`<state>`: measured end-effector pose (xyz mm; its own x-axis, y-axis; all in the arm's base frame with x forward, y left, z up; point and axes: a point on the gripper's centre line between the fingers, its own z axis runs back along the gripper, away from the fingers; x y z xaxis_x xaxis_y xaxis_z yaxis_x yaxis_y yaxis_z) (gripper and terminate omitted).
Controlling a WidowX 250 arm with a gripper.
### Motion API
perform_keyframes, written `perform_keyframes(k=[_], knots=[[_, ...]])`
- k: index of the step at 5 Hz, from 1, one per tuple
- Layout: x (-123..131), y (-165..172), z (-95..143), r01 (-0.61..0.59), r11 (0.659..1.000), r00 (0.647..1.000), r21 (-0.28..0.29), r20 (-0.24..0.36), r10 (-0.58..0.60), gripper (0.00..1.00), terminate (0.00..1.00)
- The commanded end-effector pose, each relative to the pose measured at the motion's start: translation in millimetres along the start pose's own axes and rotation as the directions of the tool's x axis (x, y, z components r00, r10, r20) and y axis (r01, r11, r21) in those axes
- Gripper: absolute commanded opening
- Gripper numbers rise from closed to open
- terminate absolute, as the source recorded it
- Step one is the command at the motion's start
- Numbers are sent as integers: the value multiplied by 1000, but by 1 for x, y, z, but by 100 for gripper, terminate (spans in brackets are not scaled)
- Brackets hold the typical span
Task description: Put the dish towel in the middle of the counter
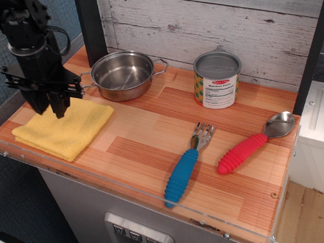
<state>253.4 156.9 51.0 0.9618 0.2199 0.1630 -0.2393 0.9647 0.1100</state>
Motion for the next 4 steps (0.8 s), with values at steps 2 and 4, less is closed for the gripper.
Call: perform_keyframes(k=[2, 4], knots=[[23, -6, -25, 35, 999, 998, 3, 58, -35, 0, 0], [17, -16, -35, 44, 999, 998, -1, 38, -44, 0, 0]])
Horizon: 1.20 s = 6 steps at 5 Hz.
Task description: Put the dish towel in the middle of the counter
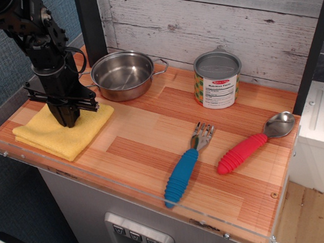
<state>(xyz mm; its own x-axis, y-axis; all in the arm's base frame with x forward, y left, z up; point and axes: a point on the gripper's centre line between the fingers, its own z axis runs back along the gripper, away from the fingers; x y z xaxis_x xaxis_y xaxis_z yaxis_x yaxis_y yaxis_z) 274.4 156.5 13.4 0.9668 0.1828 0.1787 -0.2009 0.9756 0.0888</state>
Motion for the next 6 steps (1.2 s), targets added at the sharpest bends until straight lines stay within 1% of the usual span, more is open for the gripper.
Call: perform_keyframes(k=[1, 2, 3, 4, 6], knots=[[1, -15, 9, -3, 1000, 1000, 11, 17, 3, 0, 0], [-1, -26, 9, 6, 1000, 1000, 6, 3, -6, 0, 0], [-5, -34, 10, -19, 1000, 1000, 18, -3, 19, 0, 0], [-7, -46, 13, -6, 1000, 1000, 2, 12, 6, 0, 0], [-9, -71, 15, 9, 1000, 1000, -11, 19, -9, 0, 0]])
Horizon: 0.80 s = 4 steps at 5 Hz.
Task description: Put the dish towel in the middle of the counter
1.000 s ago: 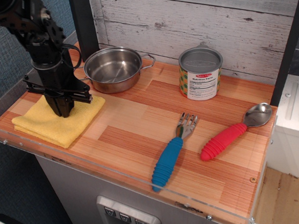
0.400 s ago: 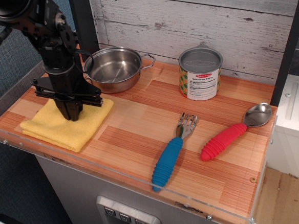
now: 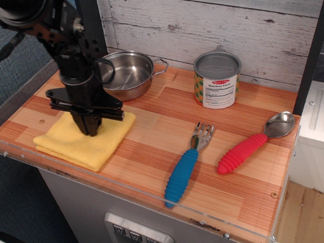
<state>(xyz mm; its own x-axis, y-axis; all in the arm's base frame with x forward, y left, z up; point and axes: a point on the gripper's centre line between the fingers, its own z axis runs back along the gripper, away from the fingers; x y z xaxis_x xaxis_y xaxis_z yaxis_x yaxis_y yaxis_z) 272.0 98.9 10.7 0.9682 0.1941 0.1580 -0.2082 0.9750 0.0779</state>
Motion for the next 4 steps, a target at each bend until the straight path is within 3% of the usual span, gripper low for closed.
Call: perform_keyframes(k=[1, 4], knots=[[4, -28, 10, 23, 1000, 999, 7, 43, -23, 0, 0], [3, -55, 14, 29, 1000, 999, 3, 40, -29, 0, 0]])
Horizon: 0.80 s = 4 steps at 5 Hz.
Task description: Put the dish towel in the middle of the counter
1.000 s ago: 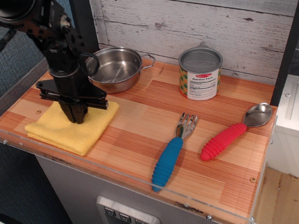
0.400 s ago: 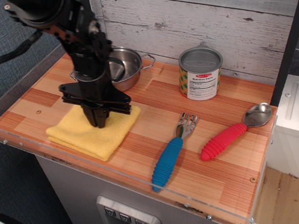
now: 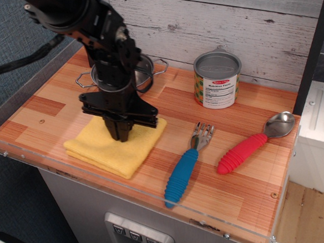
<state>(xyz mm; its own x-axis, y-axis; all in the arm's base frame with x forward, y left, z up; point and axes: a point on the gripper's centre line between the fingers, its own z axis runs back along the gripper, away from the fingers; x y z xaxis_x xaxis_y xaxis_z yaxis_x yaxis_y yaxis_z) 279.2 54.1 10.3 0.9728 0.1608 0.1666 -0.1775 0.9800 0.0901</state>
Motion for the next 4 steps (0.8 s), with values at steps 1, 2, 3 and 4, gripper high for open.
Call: perform_keyframes(k=[1, 2, 3, 4], knots=[[4, -15, 14, -16, 1000, 1000, -10, 24, 17, 0, 0], [3, -18, 15, -15, 1000, 1000, -12, 25, 15, 0, 0], [3, -20, 17, -16, 1000, 1000, -16, 24, 16, 0, 0], [4, -18, 19, -20, 1000, 999, -10, 28, 20, 100, 0]])
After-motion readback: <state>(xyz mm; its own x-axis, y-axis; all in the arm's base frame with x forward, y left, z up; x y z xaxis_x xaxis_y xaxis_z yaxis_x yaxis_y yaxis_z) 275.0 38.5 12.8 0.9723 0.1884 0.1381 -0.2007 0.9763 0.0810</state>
